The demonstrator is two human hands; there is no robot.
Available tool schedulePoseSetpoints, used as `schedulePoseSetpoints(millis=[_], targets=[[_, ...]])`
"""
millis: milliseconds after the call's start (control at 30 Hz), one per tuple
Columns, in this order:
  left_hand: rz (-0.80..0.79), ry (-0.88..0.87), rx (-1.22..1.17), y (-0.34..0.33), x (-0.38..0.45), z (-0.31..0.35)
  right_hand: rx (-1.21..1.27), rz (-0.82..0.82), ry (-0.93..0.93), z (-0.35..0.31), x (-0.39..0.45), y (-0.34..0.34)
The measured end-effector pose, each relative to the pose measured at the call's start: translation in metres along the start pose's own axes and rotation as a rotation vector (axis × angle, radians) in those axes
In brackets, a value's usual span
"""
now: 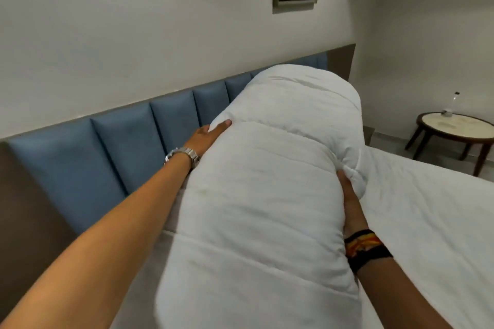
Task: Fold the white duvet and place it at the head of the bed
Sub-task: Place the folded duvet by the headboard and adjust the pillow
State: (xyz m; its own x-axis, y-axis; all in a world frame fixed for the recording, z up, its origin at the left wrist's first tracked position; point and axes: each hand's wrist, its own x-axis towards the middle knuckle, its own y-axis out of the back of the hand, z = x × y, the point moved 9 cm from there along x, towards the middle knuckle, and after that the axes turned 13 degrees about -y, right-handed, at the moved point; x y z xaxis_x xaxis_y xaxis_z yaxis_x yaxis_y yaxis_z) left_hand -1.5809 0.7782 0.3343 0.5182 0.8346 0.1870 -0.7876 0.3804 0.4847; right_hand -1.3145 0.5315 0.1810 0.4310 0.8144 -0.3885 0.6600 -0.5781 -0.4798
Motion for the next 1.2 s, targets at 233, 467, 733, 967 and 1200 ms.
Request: schedulePoseSetpoints(millis=[233,467,733,967,1200], targets=[[-0.23,0.087,0.236,-0.033,0.075,-0.206,-0.16,0.501,-0.291,0.163,0.14,-0.033],[-0.592,-0.053,0.742,-0.127,-0.048,-0.428,-1.037,0.714,-0.27,0.264,0.215,-0.054],[-0.431,-0.212,0.812,-0.127,-0.047,-0.45,-1.54,0.452,-0.261,0.294,0.276,-0.079],[-0.454,-0.168,0.689,-0.154,-0.068,-0.387,-1.552,0.657,-0.102,0.224,0.157,0.012],[-0.725,-0.302,0.55,-0.312,-0.127,-0.291,-1.281,1.066,-0.383,0.178,0.018,0.214]])
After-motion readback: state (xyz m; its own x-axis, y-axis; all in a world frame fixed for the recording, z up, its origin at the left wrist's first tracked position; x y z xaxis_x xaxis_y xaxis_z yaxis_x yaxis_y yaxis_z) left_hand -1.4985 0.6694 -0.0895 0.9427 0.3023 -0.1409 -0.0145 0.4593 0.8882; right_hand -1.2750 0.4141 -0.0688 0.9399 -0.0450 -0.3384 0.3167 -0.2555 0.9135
